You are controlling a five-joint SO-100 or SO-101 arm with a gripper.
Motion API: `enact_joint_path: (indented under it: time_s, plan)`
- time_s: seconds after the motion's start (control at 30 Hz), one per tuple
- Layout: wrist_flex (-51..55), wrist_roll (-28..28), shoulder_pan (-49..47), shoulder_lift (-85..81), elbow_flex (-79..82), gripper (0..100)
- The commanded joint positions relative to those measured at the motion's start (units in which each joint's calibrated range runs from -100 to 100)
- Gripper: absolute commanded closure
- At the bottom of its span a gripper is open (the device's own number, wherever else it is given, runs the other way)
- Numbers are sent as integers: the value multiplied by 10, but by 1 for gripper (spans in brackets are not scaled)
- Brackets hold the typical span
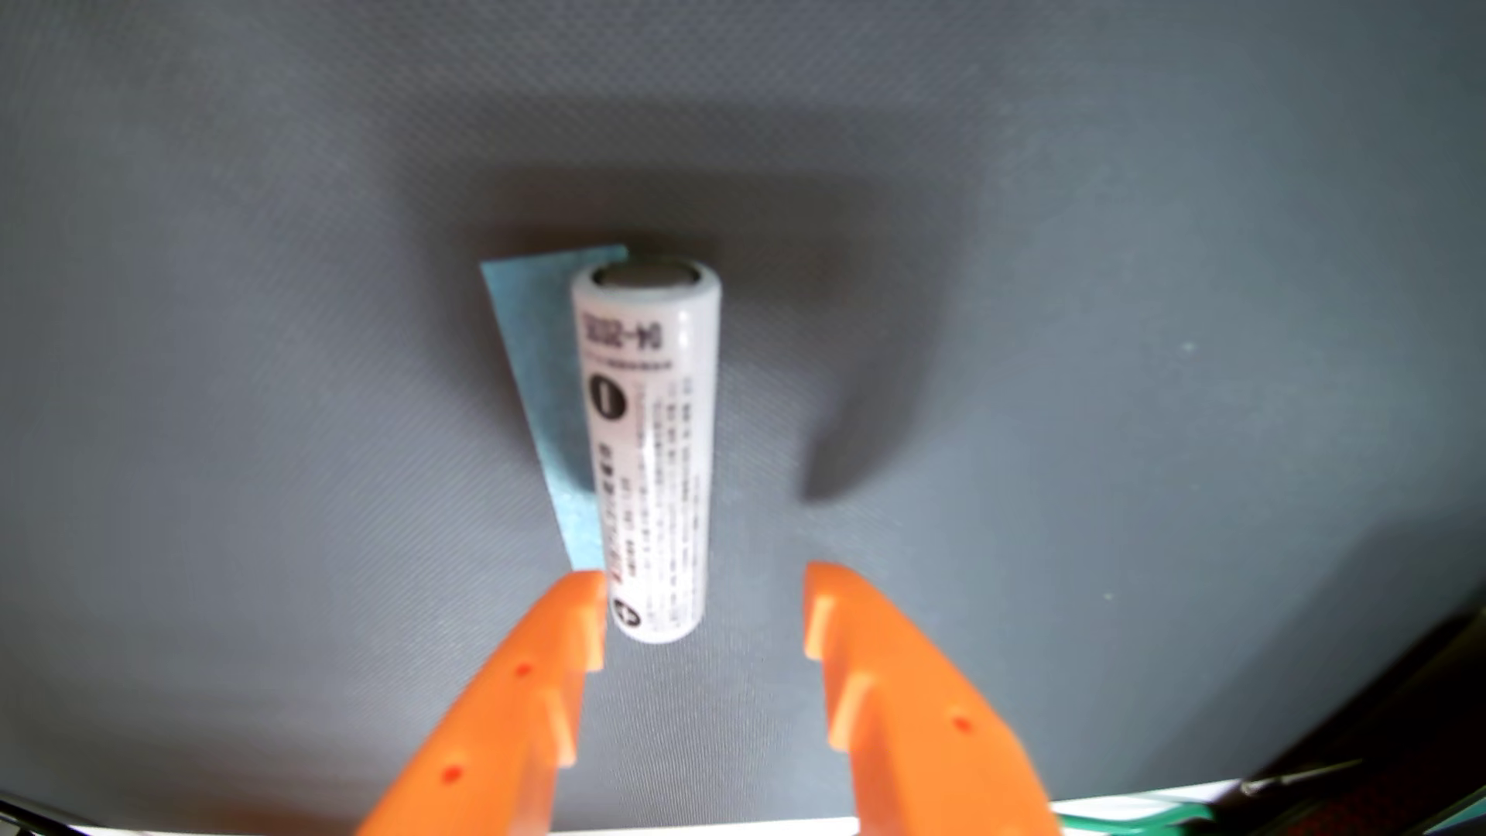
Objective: Insert Battery
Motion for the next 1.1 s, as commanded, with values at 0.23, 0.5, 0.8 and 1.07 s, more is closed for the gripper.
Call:
enact_joint_path:
  time_s: [0.23, 0.5, 0.8, 1.07]
  plan:
    - [0, -1, -1, 0, 27, 86]
    - [0, 0, 0, 0, 41, 87]
    - [0, 2, -1, 0, 42, 91]
    - [0, 3, 2, 0, 38, 98]
